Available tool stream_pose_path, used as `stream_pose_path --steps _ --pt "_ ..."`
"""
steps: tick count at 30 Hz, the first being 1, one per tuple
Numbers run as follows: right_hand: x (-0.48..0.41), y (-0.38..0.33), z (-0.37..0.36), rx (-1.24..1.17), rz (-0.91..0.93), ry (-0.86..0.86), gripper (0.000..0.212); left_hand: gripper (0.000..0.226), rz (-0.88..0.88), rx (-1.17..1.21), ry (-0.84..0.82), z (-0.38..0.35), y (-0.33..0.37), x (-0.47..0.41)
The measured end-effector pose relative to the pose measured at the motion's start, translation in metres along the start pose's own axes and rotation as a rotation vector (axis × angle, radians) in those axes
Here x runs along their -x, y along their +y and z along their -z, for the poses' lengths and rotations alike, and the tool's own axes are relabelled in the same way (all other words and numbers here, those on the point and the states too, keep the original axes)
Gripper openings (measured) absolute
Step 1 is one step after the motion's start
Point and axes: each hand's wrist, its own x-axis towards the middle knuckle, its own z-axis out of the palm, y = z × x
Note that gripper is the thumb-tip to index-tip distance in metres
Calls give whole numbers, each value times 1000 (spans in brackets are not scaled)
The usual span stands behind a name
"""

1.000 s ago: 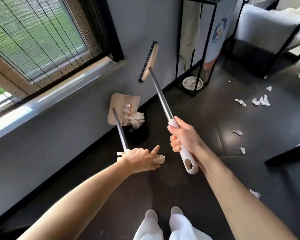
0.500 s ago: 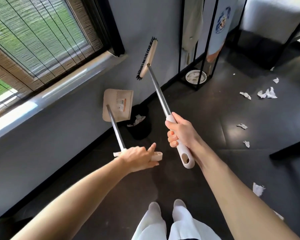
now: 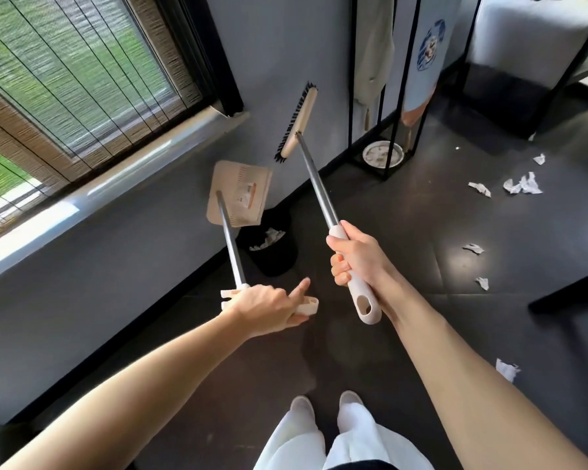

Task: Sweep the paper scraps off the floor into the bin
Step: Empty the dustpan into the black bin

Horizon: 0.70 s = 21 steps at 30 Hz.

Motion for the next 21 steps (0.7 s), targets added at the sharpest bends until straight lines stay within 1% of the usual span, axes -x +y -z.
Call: stream_pose_path --steps 2,3,5,6,9,11,12,15,17,19,21 --pt "2 -3 0 -25 1 10 58 72 140 72 111 25 -8 5" --pt "4 -4 0 -36 1 14 55 71 224 154 170 42 -15 8" --pt "10 -6 -1 -60 3 16 48 67 356 401 286 83 -36 15" --pt "15 -7 -1 -76 6 16 47 66 389 530 347 103 -44 20" --pt "35 -3 0 -93 36 33 42 68 367 824 579 152 -63 41" --pt "52 5 1 -105 44 58 42 75 337 882 669 173 -67 58" --pt "60 12 2 -117 50 75 43 80 319 888 667 180 -66 66" --pt "89 44 4 -139 70 170 60 90 238 908 588 174 -57 83" --pt "113 74 4 -147 80 235 65 85 179 912 538 150 -41 85" --pt "142 108 1 -174 80 300 65 77 115 896 478 116 -14 84" --pt "171 144 -1 -219 80 382 64 74 44 913 401 83 21 86"
